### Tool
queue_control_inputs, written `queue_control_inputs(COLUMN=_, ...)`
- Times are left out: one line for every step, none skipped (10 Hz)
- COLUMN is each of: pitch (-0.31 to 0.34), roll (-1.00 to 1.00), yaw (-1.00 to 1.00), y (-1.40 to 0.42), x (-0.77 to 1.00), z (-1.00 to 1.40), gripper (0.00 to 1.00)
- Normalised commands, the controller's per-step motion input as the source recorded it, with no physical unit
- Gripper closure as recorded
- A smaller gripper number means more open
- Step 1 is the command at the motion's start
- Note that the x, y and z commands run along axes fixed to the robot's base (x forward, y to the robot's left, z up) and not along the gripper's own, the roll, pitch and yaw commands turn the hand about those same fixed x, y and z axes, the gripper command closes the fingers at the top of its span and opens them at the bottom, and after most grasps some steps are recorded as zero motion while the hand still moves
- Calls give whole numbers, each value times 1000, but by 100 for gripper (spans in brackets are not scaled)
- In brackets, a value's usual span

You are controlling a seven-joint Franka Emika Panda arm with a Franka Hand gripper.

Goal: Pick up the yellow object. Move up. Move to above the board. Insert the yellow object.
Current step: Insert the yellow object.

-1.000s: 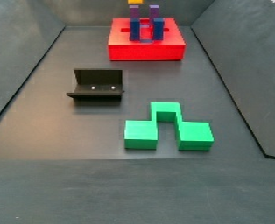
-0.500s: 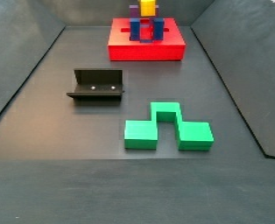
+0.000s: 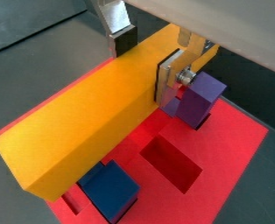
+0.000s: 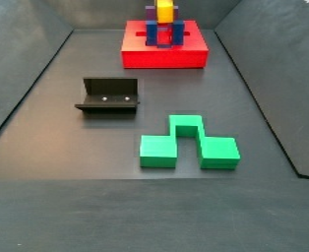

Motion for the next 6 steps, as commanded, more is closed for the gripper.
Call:
queue_control_inputs(pitch=53, roll=93, yaw=0, y=0, x=17, z=-186, gripper=100)
queue_control_inputs(pitch=27, roll=84, yaw=77, y=0, x=-11, z=-220, gripper=100)
queue_control_inputs(pitch=4, roll=81, yaw=126, y=0, x=-49, z=-229, gripper=100)
queue_control_inputs(pitch=10, roll=83, yaw=151, y=0, x=-11, z=-223, gripper=100)
queue_control_inputs(pitch=29, roll=87, yaw=200, y=0, x=0, z=-160, gripper=100)
queue_control_inputs(pitch=69, roll=104, yaw=237, y=-23, x=83, z=-114, gripper=100)
